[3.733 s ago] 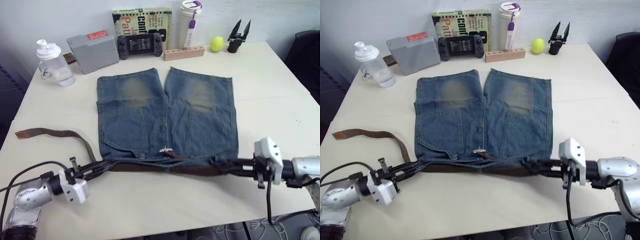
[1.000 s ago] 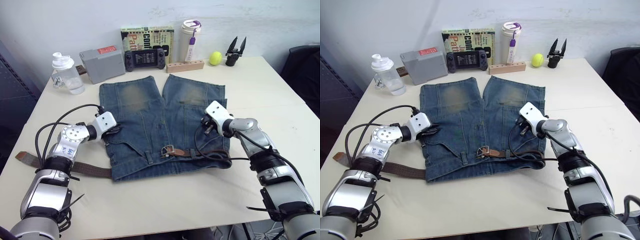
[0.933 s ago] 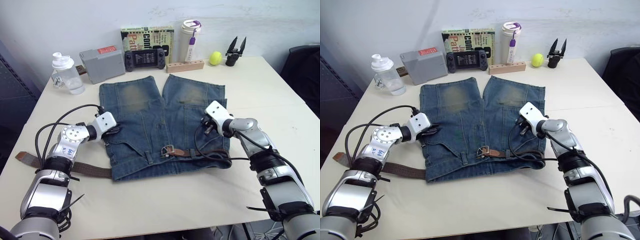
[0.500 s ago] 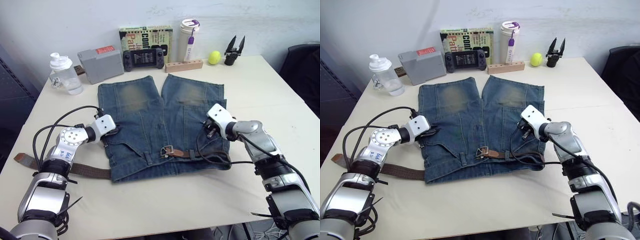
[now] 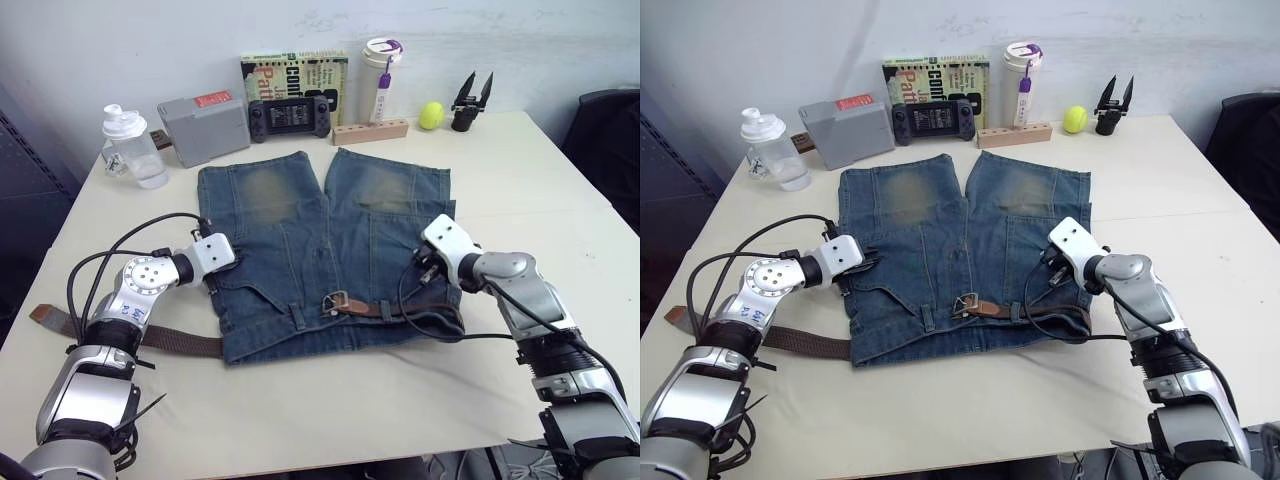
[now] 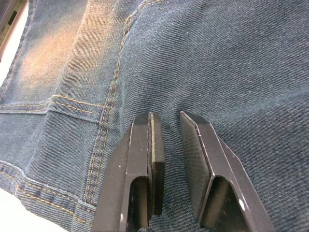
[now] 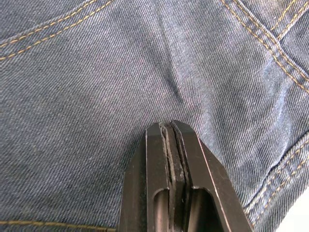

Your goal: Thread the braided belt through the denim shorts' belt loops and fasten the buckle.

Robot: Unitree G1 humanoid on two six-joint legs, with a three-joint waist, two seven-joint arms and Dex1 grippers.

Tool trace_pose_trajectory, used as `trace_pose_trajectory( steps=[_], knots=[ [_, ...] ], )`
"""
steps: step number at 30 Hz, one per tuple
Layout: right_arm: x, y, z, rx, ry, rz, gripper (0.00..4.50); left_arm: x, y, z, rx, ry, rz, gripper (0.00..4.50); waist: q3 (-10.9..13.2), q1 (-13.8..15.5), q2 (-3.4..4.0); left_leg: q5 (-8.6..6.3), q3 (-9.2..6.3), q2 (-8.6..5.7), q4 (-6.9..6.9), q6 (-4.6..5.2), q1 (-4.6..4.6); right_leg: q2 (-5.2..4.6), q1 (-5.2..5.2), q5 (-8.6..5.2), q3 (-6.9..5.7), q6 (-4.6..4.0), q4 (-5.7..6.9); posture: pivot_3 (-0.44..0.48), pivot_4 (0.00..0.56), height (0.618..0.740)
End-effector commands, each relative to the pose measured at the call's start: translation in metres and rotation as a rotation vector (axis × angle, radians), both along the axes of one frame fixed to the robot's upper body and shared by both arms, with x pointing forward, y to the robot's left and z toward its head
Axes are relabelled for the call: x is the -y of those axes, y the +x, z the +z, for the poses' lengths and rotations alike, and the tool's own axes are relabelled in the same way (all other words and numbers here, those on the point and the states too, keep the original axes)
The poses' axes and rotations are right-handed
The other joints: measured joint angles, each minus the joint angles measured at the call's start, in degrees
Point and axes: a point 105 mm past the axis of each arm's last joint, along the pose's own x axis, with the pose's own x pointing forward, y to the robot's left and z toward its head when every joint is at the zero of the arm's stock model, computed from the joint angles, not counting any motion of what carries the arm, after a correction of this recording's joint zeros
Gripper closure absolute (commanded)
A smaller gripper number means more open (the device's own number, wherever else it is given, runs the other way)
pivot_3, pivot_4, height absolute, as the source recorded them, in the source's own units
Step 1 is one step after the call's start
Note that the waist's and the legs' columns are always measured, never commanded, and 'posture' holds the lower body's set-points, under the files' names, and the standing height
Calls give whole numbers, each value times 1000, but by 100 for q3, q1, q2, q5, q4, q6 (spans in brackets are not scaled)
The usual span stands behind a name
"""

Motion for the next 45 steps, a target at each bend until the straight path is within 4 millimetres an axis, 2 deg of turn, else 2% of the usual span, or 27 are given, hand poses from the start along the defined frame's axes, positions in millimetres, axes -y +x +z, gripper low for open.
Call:
trace_pose_trajectory(
  steps=[1,2,4,5,7,9,10,11,12,13,16,19,20,23,26,29,31,39,45],
  knots=[
    [2,-7,-12,-63,65,-37,4500,-16,-10,-22,-92,-40,67,3569,1,-2,1,0,0,1,0,0,0,-1,0,0,0,0,0,0,150,722],
    [0,-6,-5,-43,91,-31,4500,-16,-11,-14,-63,-83,63,3569,8,-15,8,0,0,2,0,0,0,-1,-1,0,0,0,0,0,150,722],
    [-3,-5,16,21,167,-7,3850,-15,-16,9,-16,-221,56,3043,22,-53,13,0,0,3,0,0,-15,-4,-17,0,11,0,-1,0,150,722],
    [-6,-8,27,39,229,17,3692,-15,-22,20,9,-272,53,2897,28,-91,16,0,-2,6,-2,0,-35,-5,-36,0,22,0,-2,0,150,722],
    [-11,-13,47,101,285,59,2691,-17,-31,37,50,-334,67,2055,62,-122,20,1,-4,2,6,-1,-115,-3,-107,0,33,0,3,0,150,722],
    [-17,-23,58,90,352,123,1713,-17,-41,52,74,-388,86,1159,136,-133,18,2,1,-6,9,-1,-138,7,-132,1,2,2,11,0,150,722],
    [-21,-32,71,99,403,179,1430,-19,-52,71,97,-481,102,862,143,-121,15,2,2,-6,10,-1,-154,7,-142,2,-10,3,5,0,150,722],
    [-25,-39,82,106,445,221,843,-19,-62,85,105,-555,110,268,159,-122,4,2,2,-15,17,-1,-180,11,-167,2,-14,4,10,0,150,722],
    [-26,-44,88,112,469,244,435,-19,-69,93,104,-600,115,0,180,-119,-10,2,4,-18,25,-1,-210,14,-193,3,-15,4,10,0,150,722],
    [-29,-49,98,126,512,273,29,-20,-81,102,95,-680,124,0,188,-109,-15,2,-2,-5,25,-1,-215,14,-196,3,-14,5,11,0,150,722],
    [-41,-67,120,158,611,387,29,-32,-112,117,76,-897,189,0,212,-105,-30,2,-5,-2,24,0,-216,13,-190,3,-15,6,2,0,150,722],
    [-56,-85,131,157,652,491,29,-47,-137,116,19,-1092,276,0,213,-104,-31,2,-4,-4,22,0,-208,10,-180,8,-6,14,-5,0,150,722],
    [-65,-92,132,149,659,541,29,-53,-149,110,-18,-1194,313,0,215,-102,-33,2,-4,-2,22,0,-207,10,-180,8,-2,15,-6,0,150,722],
    [-81,-108,127,112,653,653,29,-62,-173,97,-88,-1423,379,0,223,-98,-45,2,-5,-1,19,0,-205,10,-180,8,26,15,-9,0,150,722],
    [-87,-114,121,86,655,693,29,-67,-187,85,-117,-1564,443,0,237,-29,-74,2,-11,-5,26,0,-206,12,-175,8,45,14,-9,0,150,722],
    [-92,-118,109,64,607,735,29,-85,-206,70,-52,-1712,585,0,241,50,-80,2,-5,-11,37,1,-206,16,-173,13,51,21,-11,0,150,722],
    [-93,-117,106,58,596,739,29,-89,-210,66,-32,-1748,637,0,242,55,-80,0,-1,-14,37,4,-205,16,-173,15,52,23,-16,0,150,722],
    [-94,-119,92,24,564,743,29,-77,-234,46,-113,-1828,723,0,241,32,-83,-3,10,-14,37,2,-204,33,-176,14,34,21,-20,0,150,722],
    [-94,-115,85,34,543,710,29,-87,-249,36,-126,-1880,792,0,242,44,-83,-7,11,-12,37,-5,-203,51,-180,6,35,3,-19,0,150,722]
  ],
)
